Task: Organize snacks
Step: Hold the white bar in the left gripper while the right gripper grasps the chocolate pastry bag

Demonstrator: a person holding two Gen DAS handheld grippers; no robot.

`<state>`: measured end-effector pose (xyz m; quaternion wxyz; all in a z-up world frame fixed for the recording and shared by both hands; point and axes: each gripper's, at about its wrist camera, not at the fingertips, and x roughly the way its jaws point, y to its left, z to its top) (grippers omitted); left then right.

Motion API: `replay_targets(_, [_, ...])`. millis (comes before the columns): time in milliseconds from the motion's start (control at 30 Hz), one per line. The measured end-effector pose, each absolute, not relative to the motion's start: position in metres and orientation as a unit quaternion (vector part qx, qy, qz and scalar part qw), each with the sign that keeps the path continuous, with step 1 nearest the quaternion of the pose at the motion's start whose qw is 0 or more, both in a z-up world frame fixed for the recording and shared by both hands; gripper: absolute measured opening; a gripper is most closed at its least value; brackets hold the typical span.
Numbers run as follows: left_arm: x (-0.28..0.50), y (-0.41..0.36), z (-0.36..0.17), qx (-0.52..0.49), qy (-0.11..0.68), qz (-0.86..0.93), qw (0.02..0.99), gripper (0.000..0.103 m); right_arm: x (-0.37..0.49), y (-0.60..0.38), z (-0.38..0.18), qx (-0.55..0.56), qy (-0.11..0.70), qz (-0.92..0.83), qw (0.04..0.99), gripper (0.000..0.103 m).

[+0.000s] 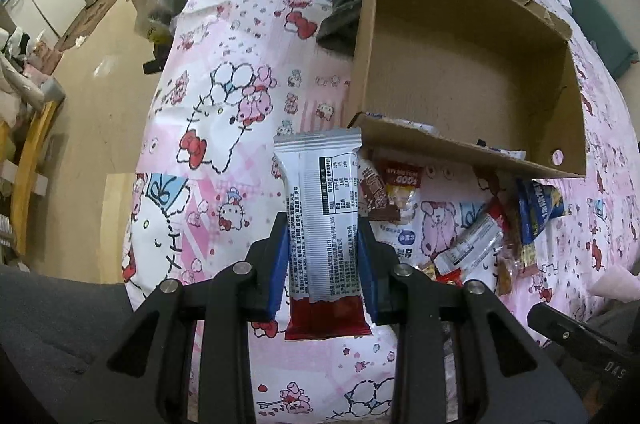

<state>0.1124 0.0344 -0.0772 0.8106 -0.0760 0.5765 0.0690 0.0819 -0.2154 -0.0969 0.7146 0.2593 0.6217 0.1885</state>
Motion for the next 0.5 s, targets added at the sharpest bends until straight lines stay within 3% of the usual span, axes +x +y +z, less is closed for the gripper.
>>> replay_targets(100, [0.112,0.036,-0.084,-0.070,0.583,0.072,0.806,0.027,0.081,-0.232,-0.098,0.272,0.617,0.166,0.720,0.001])
replay_targets(167, [0.111,0.041,-0.089,-0.081,0.592,0.073,0.798,0.027,0.083,-0.236,-0.101,0.270,0.624,0.147,0.718,0.013])
replay_targets(267, [0.111,0.045,-0.090,-0.095,0.595,0.075,0.795,0.027,0.084,-0.221,-0.111,0.234,0.648,0.148,0.710,0.056])
replay_targets(300, [0.112,0.044,-0.090,-0.094,0.594,0.075,0.796,0.027,0.085,-0.206,-0.115,0.201,0.660,0.155,0.707,0.076])
replay_targets(500, [0.114,0.054,-0.087,-0.104,0.590,0.086,0.796,0.027,0.080,-0.113,-0.147,-0.009,0.705,0.219,0.675,0.079])
